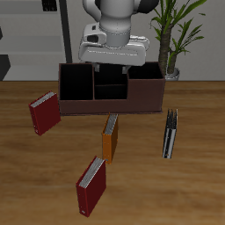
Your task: Place the orange book into the back desk caddy's right compartment and place the left red book into the back desk caddy's right compartment
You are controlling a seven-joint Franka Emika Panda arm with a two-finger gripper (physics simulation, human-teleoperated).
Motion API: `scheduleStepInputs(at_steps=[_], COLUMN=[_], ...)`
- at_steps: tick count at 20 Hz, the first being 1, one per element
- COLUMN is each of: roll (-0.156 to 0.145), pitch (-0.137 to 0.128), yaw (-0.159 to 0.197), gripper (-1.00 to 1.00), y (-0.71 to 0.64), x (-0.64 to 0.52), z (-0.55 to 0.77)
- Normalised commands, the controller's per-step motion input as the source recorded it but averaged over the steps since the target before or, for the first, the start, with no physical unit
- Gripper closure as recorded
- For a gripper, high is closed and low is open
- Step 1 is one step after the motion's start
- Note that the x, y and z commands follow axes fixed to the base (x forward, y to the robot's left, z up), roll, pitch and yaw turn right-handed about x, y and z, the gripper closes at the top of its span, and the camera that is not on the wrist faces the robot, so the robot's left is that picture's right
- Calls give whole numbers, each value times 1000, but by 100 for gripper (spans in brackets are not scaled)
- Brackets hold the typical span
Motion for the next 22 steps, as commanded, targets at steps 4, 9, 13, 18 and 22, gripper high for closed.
scheduleStepInputs(at_steps=[4, 9, 13, 18, 22], roll=[44, 0, -7, -5, -26], pitch=[18, -1, -2, -6, -27], yaw=[16, -17, 2, 5, 31], gripper=[-100, -100, -100, -100, -100], y=[257, 122, -46, -114, -194], x=[-52, -51, -8, 52, 124], z=[34, 29, -1, -7, -23])
